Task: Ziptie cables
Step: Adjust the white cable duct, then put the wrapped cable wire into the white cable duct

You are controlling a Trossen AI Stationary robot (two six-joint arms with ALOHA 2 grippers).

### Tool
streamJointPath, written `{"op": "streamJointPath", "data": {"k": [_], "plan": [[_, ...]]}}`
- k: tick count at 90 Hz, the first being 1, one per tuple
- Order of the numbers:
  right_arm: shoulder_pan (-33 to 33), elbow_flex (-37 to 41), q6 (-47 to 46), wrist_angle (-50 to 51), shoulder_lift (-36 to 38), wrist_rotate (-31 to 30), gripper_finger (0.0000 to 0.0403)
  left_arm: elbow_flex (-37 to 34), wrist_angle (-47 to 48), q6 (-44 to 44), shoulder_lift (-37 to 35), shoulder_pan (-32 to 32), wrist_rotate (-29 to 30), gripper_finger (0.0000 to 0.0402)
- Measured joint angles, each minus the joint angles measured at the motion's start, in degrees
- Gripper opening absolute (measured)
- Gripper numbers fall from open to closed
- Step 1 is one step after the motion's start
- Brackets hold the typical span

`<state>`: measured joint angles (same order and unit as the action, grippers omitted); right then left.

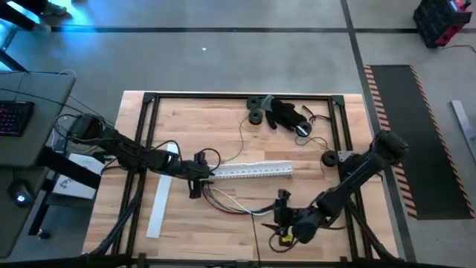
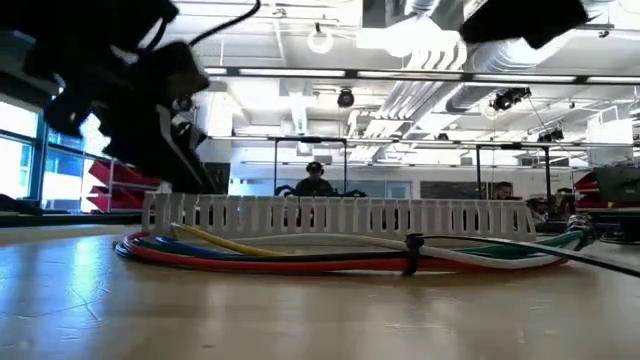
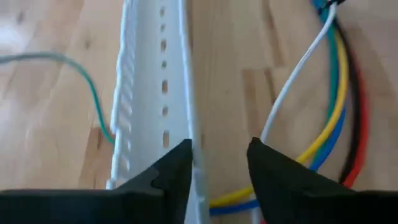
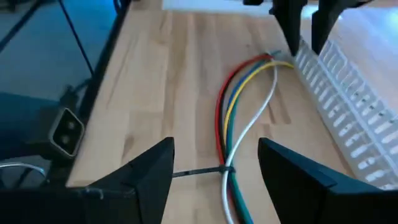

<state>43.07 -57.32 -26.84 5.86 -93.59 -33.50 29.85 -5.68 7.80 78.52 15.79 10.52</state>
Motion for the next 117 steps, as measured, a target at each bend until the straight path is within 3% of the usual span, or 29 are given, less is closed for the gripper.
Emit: {"op": "streamJointPath", "data": {"k": [20, 28, 46, 52, 62, 75, 94, 104, 117], "plan": [[-1.9, 0.0, -4.1, 18.6, 3.3, 14.5, 0.0216, 5.3, -2.3, -3.4, 2.2, 4.4, -5.8, 0.0145], [-3.6, 1.2, -0.7, 23.7, 2.9, 16.2, 0.0216, 6.9, -2.9, -3.4, 4.1, 6.8, -5.6, 0.0145], [-8.8, 7.4, 8.9, 23.1, 2.9, 22.4, 0.0216, 11.3, -3.3, -4.0, 10.3, 12.3, -0.1, 0.0144], [-10.5, 10.7, 9.5, 20.8, 2.8, 26.3, 0.0216, 13.0, -3.2, -4.0, 12.4, 13.6, 0.9, 0.0144], [-12.2, 15.7, 9.2, 16.4, 2.7, 27.2, 0.0209, 15.1, -3.1, -4.0, 15.0, 15.1, 2.4, 0.0144], [-13.0, 19.7, 8.3, 9.6, 3.1, 27.3, 0.0163, 16.5, -3.2, -3.8, 17.0, 15.9, 2.8, 0.0144], [-11.2, 19.3, 2.3, 9.6, 3.2, 27.3, 0.0024, 16.8, -3.5, -5.6, 17.2, 17.7, 10.8, 0.0144], [-9.5, 16.3, 0.5, 11.9, 3.1, 27.9, 0.0021, 16.8, -4.6, -6.4, 17.3, 17.9, 13.3, 0.0146], [-7.4, 10.6, 0.4, 11.8, 3.3, 30.5, 0.0017, 16.8, -6.5, -7.5, 19.2, 15.7, 6.4, 0.0165]]}}
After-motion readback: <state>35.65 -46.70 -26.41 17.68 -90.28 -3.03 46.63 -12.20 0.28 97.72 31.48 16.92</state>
